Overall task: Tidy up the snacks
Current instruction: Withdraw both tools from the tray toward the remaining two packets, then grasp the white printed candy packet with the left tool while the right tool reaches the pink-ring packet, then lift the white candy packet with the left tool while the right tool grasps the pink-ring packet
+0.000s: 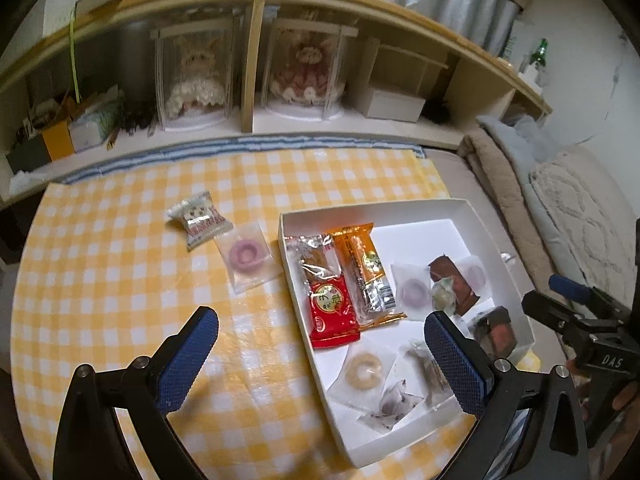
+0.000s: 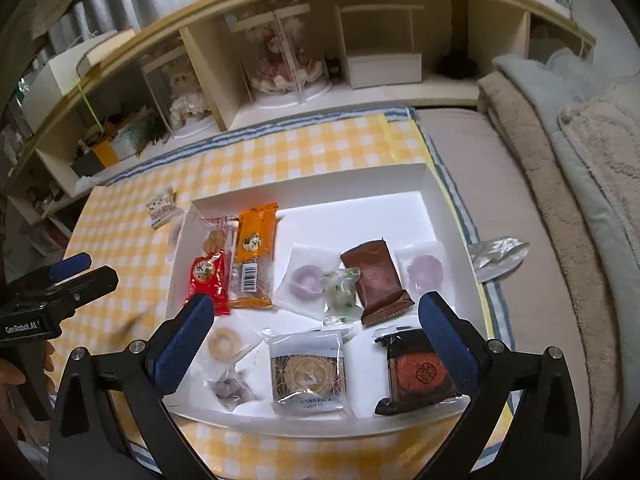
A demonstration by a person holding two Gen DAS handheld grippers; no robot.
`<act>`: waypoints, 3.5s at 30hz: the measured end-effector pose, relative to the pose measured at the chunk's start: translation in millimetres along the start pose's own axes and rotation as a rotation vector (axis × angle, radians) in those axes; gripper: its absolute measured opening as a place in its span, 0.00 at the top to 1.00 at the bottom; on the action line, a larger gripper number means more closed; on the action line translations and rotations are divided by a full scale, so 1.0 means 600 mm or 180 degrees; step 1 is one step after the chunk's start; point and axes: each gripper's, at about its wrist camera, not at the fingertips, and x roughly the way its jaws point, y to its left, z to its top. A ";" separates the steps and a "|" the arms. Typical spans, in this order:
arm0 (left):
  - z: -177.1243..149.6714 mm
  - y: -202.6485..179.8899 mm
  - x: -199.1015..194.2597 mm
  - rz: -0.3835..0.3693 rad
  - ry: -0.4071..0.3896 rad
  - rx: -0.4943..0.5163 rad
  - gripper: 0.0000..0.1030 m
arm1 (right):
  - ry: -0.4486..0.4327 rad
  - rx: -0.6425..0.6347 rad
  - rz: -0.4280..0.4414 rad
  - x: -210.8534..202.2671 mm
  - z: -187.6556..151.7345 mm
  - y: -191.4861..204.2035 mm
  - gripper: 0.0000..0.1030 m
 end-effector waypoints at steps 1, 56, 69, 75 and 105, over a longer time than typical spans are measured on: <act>0.000 0.003 -0.008 0.0033 -0.0016 0.0022 0.00 | -0.0026 -0.0013 -0.0010 -0.007 0.001 0.004 0.00; 0.161 0.279 0.373 0.0329 0.0374 -0.0818 0.54 | 0.0664 -0.1435 0.0493 0.280 0.120 0.307 0.87; 0.066 0.365 0.271 0.0168 0.0451 -0.0315 0.57 | 0.1136 -0.2063 0.0106 0.361 0.077 0.393 0.94; 0.008 0.380 0.206 0.0137 0.0502 -0.0059 0.57 | 0.1109 -0.2116 -0.0053 0.374 0.068 0.408 0.99; -0.093 0.369 0.082 0.0282 0.0482 0.0024 0.35 | 0.1526 -0.1750 0.0159 0.398 0.069 0.421 0.37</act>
